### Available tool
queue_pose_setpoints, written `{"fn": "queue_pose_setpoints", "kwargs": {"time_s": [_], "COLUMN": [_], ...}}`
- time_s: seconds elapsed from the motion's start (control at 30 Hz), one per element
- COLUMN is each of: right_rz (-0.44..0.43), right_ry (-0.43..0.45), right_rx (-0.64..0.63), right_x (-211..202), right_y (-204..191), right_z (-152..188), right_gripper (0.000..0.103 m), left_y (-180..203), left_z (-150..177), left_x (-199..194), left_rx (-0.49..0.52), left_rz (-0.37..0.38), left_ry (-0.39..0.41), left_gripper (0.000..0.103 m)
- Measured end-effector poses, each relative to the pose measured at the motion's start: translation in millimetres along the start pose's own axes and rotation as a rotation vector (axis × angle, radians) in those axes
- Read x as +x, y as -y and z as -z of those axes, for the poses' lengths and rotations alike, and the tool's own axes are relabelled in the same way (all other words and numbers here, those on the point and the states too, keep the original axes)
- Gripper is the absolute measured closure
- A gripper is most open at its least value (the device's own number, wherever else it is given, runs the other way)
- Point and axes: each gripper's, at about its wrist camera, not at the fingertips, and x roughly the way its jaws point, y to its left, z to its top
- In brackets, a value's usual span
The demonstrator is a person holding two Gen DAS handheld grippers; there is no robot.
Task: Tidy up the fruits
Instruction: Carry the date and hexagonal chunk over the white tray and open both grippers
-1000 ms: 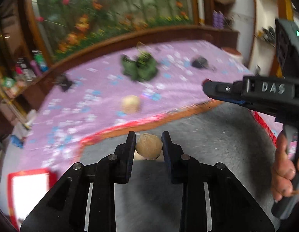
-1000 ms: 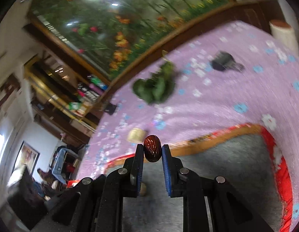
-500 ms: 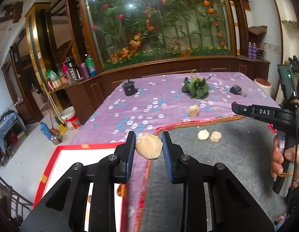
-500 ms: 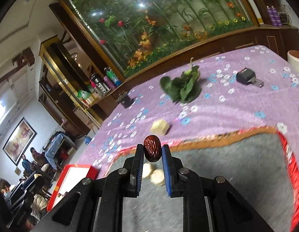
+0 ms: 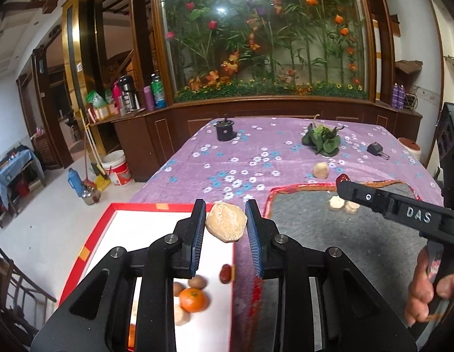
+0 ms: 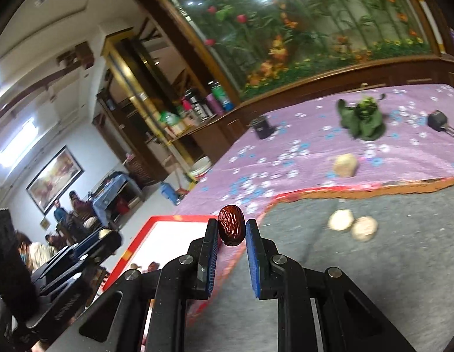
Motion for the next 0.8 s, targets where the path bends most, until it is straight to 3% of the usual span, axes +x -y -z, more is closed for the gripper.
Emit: {"fn": "queue_pose_setpoints", "kwargs": {"time_s": [0.37,0.8], "right_rz": [-0.054,-0.072], "right_ry": [-0.051,-0.084], "right_rx": [-0.069,-0.106], "right_x": [22,37], "right_y": [-47,-70], "right_z": [18,25], "right_gripper": [0.085,0.085], "left_y": [-28,-45], "left_z": [15,20], "left_x": [-2,-1], "left_rx": [-0.039,-0.068], "left_rz": [-0.019,-0.026], "left_ry": [-0.011,-0.012], "left_gripper": [0.076,0.076]}}
